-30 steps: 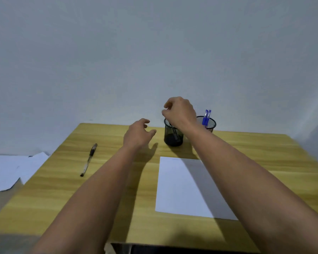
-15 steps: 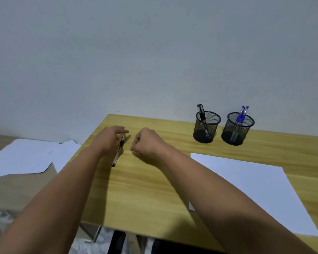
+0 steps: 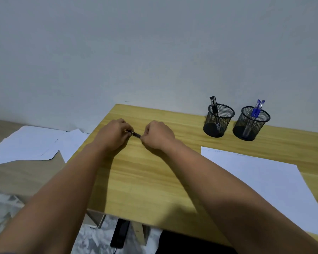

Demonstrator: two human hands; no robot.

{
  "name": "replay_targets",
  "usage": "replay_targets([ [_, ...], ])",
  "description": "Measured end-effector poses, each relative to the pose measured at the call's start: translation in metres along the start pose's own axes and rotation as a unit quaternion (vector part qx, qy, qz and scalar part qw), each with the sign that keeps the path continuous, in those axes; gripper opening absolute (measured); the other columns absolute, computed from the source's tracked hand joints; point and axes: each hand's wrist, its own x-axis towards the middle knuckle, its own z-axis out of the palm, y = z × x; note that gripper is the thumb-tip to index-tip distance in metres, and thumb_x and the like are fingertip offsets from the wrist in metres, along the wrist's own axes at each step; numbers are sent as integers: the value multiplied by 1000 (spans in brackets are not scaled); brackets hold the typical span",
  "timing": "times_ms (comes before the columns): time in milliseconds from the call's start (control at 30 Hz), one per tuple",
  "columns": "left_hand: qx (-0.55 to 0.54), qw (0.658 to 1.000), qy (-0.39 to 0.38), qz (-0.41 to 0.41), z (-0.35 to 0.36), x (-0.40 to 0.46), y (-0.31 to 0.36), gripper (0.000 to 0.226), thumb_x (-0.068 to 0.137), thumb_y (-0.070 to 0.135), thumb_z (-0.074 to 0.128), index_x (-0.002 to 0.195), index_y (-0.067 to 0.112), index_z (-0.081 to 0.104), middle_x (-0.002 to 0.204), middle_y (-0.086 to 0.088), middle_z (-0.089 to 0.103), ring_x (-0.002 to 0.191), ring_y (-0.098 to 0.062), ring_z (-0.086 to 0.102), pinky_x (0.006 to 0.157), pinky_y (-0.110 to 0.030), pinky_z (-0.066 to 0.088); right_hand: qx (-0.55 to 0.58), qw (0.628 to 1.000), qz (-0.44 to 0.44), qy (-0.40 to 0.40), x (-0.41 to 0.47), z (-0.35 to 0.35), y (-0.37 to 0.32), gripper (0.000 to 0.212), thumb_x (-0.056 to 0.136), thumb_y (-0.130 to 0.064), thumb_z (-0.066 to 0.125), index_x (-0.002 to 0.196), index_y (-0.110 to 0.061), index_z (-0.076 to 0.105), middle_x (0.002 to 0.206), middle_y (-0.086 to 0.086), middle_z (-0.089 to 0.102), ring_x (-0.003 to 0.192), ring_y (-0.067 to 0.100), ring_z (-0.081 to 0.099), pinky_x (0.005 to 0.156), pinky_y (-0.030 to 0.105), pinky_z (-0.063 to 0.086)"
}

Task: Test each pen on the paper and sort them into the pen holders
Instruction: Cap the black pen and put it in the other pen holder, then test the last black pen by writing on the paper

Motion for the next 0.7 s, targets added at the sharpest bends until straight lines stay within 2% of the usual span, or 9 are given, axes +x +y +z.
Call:
replay_targets([
  [67,-16,1000,17,-14,-3,-6,12,17,96,32,59,105,29,72,100,10,63,91,-15,57,72,-37,51,50,999,10,-1,-6,-11,13,15,87,-32,76,79,-20,72,86,1,75,83,23,72,76,36,61],
  [133,-39,999,26,-28,-8,-8,25,19,92,38,53,102,35,70,98,14,66,90,-14,60,73,-38,53,171,985,28,5,-17,-26,28,17,89,-24,81,79,-12,74,77,3,73,69,16,69,67,30,58],
  [200,-62,997,21,-29,-11,-7,40,16,94,32,57,102,31,71,98,11,70,94,-17,63,77,-42,54,333,941,58,10,-34,-44,43,14,91,-12,82,90,1,75,76,9,71,50,10,61,51,22,49],
  [233,-76,996,23,-28,-13,-6,50,14,96,28,60,103,28,72,98,9,71,95,-18,64,78,-44,55,393,916,75,9,-43,-54,50,16,92,-12,82,95,2,76,81,10,74,49,10,60,50,21,47],
  [400,-177,982,61,0,-14,0,119,12,97,23,64,105,20,73,98,7,73,94,-12,65,80,-31,50,580,807,95,47,-72,-89,77,14,93,-22,83,100,-12,74,86,1,77,62,11,66,59,25,55],
  [500,-230,971,52,42,-12,4,170,10,97,24,64,102,19,72,89,8,74,88,-10,67,77,-28,49,596,794,87,83,-89,-105,87,10,100,-25,74,99,-15,75,82,-3,74,59,8,61,54,22,50],
  [567,-250,965,45,60,-10,6,200,11,99,30,62,99,21,69,83,8,74,82,-11,67,72,-29,49,602,785,87,119,-100,-118,97,15,105,-27,65,97,-17,73,73,-4,66,54,8,56,50,21,44],
  [633,-257,964,26,60,-8,8,226,20,102,36,55,96,21,66,82,7,74,76,-12,65,68,-30,47,615,767,87,159,-109,-128,107,19,108,-27,60,97,-15,70,69,-2,59,51,9,50,47,21,39],
  [700,-261,963,-4,66,-3,9,250,29,105,36,46,92,16,63,82,4,73,77,-16,63,69,-34,46,606,769,89,184,-119,-136,117,19,108,-25,59,95,-14,68,66,-1,55,49,10,44,44,21,33],
])
